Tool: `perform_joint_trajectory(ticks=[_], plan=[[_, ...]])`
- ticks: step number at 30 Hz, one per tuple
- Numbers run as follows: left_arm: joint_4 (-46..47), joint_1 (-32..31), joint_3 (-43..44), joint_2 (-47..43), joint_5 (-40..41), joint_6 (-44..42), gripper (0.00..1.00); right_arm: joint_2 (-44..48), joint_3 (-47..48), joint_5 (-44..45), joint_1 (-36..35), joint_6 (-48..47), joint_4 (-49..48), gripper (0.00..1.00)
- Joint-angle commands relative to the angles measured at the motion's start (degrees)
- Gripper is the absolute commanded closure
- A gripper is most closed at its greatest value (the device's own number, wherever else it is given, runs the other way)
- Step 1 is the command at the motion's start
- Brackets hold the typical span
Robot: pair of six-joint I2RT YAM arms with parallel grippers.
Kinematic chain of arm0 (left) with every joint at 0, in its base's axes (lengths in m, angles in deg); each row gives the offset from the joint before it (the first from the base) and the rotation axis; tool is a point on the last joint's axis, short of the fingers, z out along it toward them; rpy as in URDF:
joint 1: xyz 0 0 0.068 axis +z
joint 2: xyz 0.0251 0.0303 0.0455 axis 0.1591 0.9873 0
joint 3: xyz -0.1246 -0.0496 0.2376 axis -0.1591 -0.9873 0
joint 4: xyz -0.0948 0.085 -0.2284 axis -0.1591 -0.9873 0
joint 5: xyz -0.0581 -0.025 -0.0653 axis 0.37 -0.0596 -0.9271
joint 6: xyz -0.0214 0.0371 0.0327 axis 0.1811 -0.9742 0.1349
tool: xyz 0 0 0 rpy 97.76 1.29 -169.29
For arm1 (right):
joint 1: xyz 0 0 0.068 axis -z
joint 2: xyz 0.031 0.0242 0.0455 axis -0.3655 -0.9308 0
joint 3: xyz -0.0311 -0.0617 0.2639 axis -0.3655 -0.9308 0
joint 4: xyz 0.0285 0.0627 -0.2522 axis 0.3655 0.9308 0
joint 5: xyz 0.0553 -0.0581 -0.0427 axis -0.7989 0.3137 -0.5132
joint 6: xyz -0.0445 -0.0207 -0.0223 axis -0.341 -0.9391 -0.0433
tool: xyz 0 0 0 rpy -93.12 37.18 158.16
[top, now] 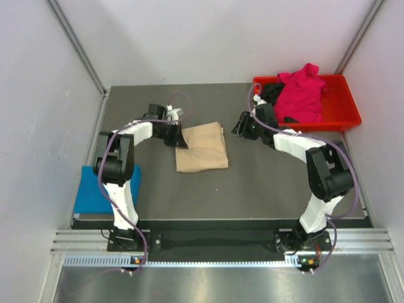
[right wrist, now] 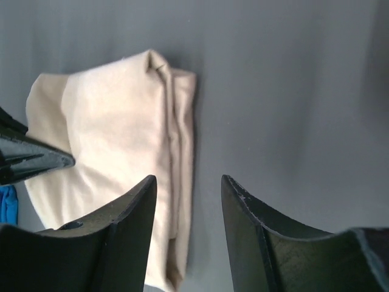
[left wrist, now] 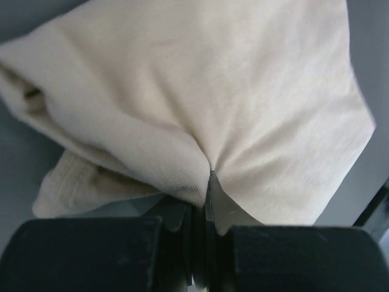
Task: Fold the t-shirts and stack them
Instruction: Neatly place the folded tshirt to the corner
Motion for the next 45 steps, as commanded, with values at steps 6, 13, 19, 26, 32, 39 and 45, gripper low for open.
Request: perform_joint_trajectory(ticks=[6,13,19,26,32,39,45], plan=[[-29.99,0.51,-1.78,-12.13,9.79,-35.66,1.00,9.61,-4.99,2.11,0.69,-4.19,0.48,0.52],[-41.52,0.69,-5.91,-19.94,17.09,-43.85,1.00,11.99,-7.36,2.72,0.78,-5.34,1.01,0.53],[-44.68,0.69,-10.22,-31.46,30.35,-44.12,1.00,13.40,-8.94,2.63,0.78,-5.60,0.83,0.52],[-48.38,0.77,-14.08,-41.66,40.89,-43.86,1.00,15.06,-10.26,2.55,0.78,-6.04,0.48,0.53],[-49.69,0.77,-16.12,-47.99,51.72,-42.54,1.00,16.12,-10.35,2.55,0.78,-7.09,1.01,0.52],[-51.09,0.77,-15.15,-54.23,59.46,-41.75,1.00,16.39,-10.35,2.63,0.78,-8.24,1.27,0.52],[-51.98,0.77,-15.15,-58.27,64.46,-41.13,1.00,16.47,-10.09,2.63,0.69,-9.03,1.45,0.52]])
